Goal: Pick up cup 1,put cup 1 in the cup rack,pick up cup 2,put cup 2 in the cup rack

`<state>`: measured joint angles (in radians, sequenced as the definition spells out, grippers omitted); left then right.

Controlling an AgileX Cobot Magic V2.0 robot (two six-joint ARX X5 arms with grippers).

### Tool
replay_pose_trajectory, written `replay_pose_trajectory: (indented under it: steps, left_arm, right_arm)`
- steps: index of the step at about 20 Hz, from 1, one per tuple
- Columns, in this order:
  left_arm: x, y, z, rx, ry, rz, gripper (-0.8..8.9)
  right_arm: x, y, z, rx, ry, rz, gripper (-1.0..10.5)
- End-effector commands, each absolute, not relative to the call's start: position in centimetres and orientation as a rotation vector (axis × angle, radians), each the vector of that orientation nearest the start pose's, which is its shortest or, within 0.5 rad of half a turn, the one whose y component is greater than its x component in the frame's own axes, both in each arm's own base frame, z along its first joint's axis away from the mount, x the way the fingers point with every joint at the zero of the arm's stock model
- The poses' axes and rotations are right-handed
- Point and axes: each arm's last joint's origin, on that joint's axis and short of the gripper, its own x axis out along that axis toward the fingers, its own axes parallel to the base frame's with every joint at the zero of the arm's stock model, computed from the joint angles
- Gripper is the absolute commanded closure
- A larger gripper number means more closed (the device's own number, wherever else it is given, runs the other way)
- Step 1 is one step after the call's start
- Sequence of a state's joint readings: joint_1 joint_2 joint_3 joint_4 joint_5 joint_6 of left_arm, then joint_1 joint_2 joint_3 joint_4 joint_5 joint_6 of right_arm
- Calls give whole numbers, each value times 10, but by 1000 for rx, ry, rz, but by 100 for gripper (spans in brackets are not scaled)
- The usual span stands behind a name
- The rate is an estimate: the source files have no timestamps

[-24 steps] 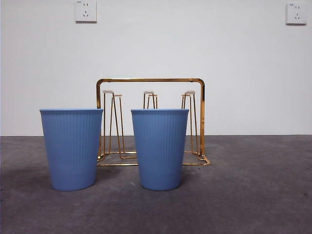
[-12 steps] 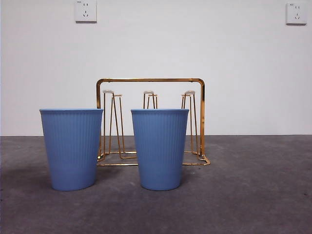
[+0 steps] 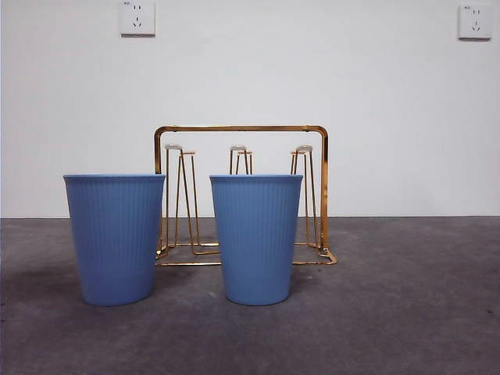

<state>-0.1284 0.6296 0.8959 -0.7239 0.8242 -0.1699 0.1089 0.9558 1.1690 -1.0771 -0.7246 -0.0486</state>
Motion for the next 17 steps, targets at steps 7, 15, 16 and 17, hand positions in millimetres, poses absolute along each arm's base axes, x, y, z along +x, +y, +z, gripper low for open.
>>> replay_pose_trajectory:
  steps: [7,15,16,17]
  left_arm:
    - [105,-38,347,-368,530,-959,117]
    - [105,-38,346,-371,533,-958,118]
    - [105,-38,346,-371,534,-958,119]
    - [106,-38,346,-373,536,-957,122]
  right_arm:
    - [208,96,342,100,944,760,415]
    - [260,177,291,-109,1129,645,416]
    - [263,186,282,-129,1144,645,416]
    - [266,194,272,-152,1155,628,416]
